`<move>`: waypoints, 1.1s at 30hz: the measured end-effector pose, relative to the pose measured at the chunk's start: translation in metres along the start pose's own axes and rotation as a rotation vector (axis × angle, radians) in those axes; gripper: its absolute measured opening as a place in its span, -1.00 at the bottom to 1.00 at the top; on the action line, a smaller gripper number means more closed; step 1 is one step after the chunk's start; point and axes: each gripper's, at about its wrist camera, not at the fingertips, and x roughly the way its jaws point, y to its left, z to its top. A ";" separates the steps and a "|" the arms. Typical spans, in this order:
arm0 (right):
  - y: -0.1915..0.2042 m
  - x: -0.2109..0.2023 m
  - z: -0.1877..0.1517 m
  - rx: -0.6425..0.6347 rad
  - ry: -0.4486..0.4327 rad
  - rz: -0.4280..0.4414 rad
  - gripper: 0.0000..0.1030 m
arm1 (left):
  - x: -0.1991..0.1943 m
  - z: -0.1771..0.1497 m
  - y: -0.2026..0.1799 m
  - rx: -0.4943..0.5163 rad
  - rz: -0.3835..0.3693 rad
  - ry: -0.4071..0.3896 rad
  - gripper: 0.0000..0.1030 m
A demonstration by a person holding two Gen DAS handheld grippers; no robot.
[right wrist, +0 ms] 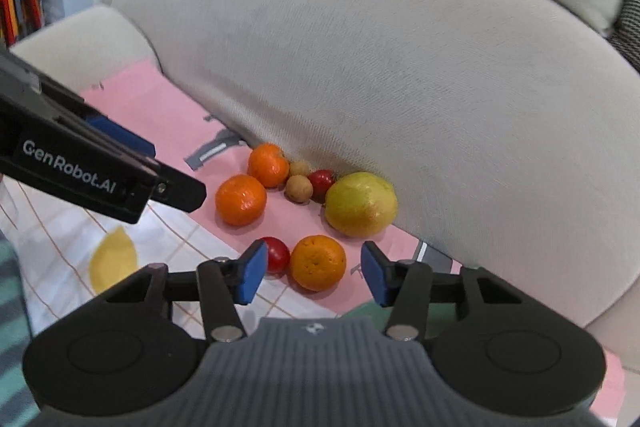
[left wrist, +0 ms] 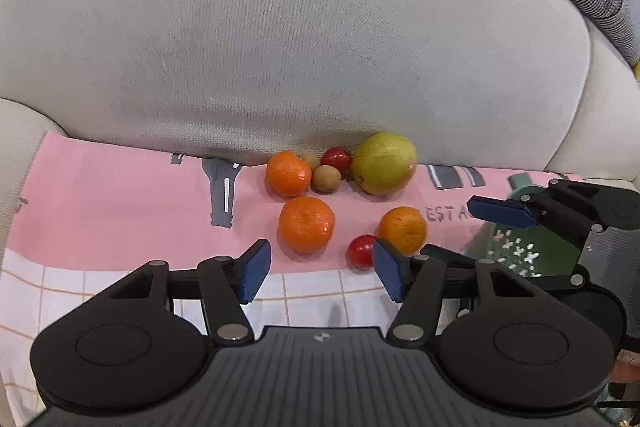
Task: Organize fruits
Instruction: 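Move both grippers back toward the remaining mandarins beside the colander, then close the left gripper on a mandarin while the right gripper grasps another mandarin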
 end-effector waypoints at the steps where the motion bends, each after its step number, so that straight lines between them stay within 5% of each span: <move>1: 0.001 0.006 0.001 -0.019 0.014 -0.003 -0.11 | 0.005 0.000 0.000 0.002 0.002 0.006 0.29; 13: 0.018 0.055 -0.003 -0.352 0.132 -0.022 -0.12 | 0.050 0.008 0.011 -0.015 -0.005 0.046 0.27; 33: 0.018 0.070 -0.006 -0.361 0.118 -0.015 -0.14 | 0.077 0.015 0.018 -0.055 -0.037 0.067 -0.01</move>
